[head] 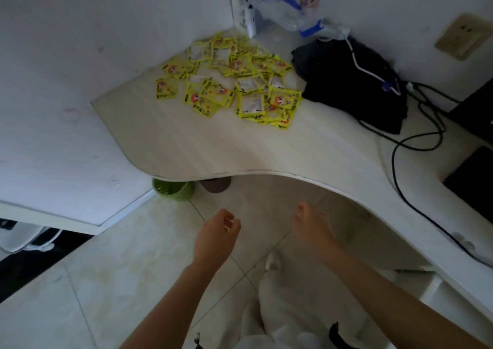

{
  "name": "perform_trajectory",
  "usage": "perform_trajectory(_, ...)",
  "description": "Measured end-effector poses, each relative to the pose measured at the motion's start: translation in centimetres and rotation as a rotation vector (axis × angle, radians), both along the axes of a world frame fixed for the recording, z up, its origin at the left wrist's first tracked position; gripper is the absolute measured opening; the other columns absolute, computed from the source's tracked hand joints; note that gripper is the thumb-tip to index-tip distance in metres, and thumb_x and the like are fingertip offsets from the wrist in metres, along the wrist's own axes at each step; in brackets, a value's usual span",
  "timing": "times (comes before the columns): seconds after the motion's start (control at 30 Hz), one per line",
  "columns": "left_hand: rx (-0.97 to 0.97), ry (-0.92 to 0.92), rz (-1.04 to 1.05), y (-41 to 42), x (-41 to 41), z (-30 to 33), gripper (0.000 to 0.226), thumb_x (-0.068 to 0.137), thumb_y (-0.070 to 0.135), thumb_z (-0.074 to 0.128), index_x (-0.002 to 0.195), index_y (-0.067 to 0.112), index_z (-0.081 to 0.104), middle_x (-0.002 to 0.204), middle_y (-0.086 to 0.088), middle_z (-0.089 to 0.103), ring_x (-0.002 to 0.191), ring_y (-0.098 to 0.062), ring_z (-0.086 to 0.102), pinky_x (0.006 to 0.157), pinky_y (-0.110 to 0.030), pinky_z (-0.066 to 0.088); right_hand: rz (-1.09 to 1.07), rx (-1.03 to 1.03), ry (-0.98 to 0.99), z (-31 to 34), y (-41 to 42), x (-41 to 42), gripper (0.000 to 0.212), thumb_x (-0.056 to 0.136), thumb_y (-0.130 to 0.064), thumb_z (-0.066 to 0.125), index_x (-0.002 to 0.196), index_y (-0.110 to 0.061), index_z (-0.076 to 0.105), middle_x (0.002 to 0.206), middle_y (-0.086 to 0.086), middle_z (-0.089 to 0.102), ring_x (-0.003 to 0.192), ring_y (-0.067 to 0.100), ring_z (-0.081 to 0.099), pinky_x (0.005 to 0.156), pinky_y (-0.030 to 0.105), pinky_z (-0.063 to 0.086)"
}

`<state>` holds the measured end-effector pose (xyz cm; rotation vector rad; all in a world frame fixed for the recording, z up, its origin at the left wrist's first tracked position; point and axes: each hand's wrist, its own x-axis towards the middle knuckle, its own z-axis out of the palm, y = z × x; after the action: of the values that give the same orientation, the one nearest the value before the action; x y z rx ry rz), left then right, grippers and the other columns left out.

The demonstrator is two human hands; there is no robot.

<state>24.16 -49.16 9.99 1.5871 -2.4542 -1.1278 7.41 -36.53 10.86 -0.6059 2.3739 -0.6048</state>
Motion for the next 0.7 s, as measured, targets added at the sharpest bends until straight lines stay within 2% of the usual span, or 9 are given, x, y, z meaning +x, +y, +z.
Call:
perform_trajectory(0.13, 0.01, 0.007, 0.01, -4.7, -2.4, -0.3, 0.019, 0.091, 0.039, 0.055, 0.102, 0.024, 0.06, 0.089, 0.009, 0.065, 0.08, -0.008, 0.062, 0.071, -0.026, 0.05, 0.034, -0.014, 0.007, -0.1, -4.8, -3.1, 0.026, 0.091, -0.011, 0.051, 0.113, 0.001, 0.055, 0.114, 0.02, 0.062, 0.105, 0.034, 0.057, 0.088, 0.038, 0.045)
perform_trajectory(0.3, -0.011, 0.042, 0.045, -10.8, -6.6, 0.3, 0.017, 0.093, 0.033, 0.055, 0.103, 0.021, 0.062, 0.089, 0.007, 0.065, 0.082, -0.011, 0.062, 0.074, -0.028, 0.052, 0.073, -0.091, 0.01, 0.4, -11.3, -8.0, 0.032, 0.091, -0.017, 0.057, 0.121, -0.007, 0.055, 0.117, 0.012, 0.063, 0.112, 0.024, 0.059, 0.093, 0.032, 0.044)
perform_trajectory(0.47, -0.091, -0.01, 0.032, -17.9, -11.1, 0.4, 0.017, 0.093, 0.031, 0.054, 0.105, 0.022, 0.062, 0.092, 0.008, 0.063, 0.086, -0.012, 0.06, 0.074, -0.028, 0.048, 0.094, -0.106, -0.026, 1.1, -18.7, -13.0, 0.036, 0.093, -0.023, 0.054, 0.127, -0.01, 0.051, 0.123, 0.009, 0.06, 0.113, 0.022, 0.057, 0.086, 0.026, 0.042)
perform_trajectory(0.6, -0.195, -0.047, -0.066, -23.9, -14.4, 0.4, 0.022, 0.093, 0.03, 0.053, 0.111, 0.02, 0.059, 0.105, 0.004, 0.063, 0.099, -0.015, 0.057, 0.079, -0.031, 0.048, 0.103, -0.086, -0.017, 1.1, -23.8, -16.5, 0.037, 0.094, -0.022, 0.053, 0.128, -0.008, 0.05, 0.124, 0.011, 0.058, 0.114, 0.026, 0.055, 0.083, 0.028, 0.041)
perform_trajectory(0.7, -0.267, -0.119, -0.219, -28.2, -16.6, 0.3, 0.028, 0.094, 0.028, 0.052, 0.119, 0.017, 0.056, 0.119, 0.0, 0.058, 0.114, -0.02, 0.051, 0.087, -0.037, 0.047, 0.091, -0.043, 0.022, 0.6, -27.1, -18.3, 0.037, 0.093, -0.022, 0.054, 0.125, -0.006, 0.05, 0.12, 0.013, 0.057, 0.109, 0.029, 0.055, 0.086, 0.037, 0.048)
